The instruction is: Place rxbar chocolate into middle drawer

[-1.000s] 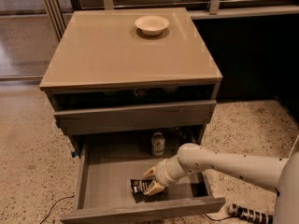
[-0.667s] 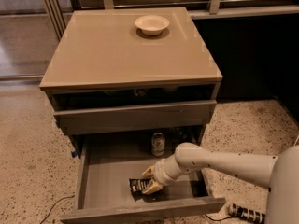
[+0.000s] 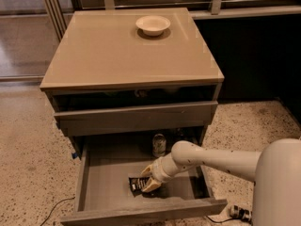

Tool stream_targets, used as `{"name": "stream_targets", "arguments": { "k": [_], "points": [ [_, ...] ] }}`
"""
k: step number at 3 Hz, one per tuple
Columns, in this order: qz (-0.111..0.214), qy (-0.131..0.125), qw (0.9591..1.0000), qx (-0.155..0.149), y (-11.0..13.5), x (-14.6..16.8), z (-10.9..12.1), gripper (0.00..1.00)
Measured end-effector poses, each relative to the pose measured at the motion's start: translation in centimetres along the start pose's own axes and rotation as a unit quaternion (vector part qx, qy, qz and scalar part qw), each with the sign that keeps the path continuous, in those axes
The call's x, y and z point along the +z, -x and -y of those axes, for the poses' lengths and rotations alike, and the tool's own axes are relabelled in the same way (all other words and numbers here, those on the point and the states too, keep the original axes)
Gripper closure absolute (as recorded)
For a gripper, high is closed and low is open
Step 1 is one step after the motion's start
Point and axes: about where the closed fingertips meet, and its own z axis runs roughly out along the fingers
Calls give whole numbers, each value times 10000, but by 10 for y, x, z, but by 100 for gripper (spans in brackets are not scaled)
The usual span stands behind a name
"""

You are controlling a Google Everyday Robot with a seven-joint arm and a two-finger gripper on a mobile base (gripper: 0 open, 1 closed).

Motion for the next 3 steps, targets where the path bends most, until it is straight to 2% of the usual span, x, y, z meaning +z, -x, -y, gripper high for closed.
{"name": "stream_targets", "arguments": {
  "k": [3],
  "points": [
    [-193,100,9997,114,-14,7,2,100]
  ]
}}
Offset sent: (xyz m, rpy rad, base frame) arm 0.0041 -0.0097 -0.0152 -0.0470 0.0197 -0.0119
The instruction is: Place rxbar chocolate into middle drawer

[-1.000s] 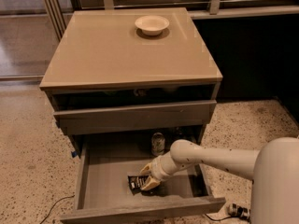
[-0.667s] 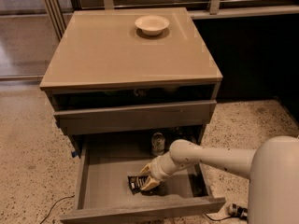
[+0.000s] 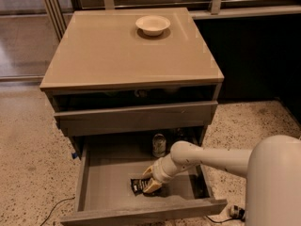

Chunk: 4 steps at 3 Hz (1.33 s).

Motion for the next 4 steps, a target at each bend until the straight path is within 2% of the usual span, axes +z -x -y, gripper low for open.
{"name": "stream_targets", "arguments": {
  "k": [1,2,4],
  "points": [
    [0,0,10000,0,0,0,0,81],
    [0,1,10000,0,0,0,0,50],
    [0,1,10000,0,0,0,0,4]
  ]
}}
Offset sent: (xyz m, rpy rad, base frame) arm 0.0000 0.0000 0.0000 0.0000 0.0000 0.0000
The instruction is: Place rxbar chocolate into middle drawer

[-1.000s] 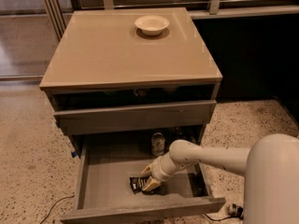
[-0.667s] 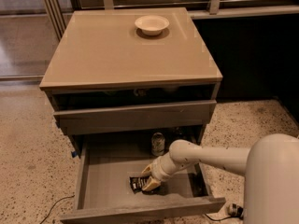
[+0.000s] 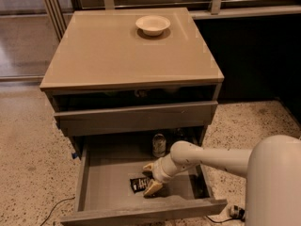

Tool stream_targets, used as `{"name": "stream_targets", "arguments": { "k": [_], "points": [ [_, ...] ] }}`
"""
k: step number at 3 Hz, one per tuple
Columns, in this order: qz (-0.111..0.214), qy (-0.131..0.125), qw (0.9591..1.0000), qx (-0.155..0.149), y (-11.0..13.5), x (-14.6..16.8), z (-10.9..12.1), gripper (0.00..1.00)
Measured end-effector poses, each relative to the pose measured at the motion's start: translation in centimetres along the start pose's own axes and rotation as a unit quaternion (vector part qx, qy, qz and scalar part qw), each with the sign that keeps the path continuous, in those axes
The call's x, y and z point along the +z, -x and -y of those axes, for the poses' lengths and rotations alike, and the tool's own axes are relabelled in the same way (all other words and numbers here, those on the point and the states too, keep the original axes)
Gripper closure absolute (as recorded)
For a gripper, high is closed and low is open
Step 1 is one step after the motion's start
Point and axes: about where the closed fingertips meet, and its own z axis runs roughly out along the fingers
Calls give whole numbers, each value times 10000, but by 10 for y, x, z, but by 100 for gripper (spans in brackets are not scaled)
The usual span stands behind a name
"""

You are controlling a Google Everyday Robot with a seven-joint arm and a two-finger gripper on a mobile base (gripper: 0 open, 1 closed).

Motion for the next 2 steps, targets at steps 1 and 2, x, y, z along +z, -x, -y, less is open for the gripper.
{"name": "stream_targets", "arguments": {
  "k": [1,2],
  "points": [
    [0,1,10000,0,0,0,0,0],
    [0,1,10000,0,0,0,0,0]
  ]
}}
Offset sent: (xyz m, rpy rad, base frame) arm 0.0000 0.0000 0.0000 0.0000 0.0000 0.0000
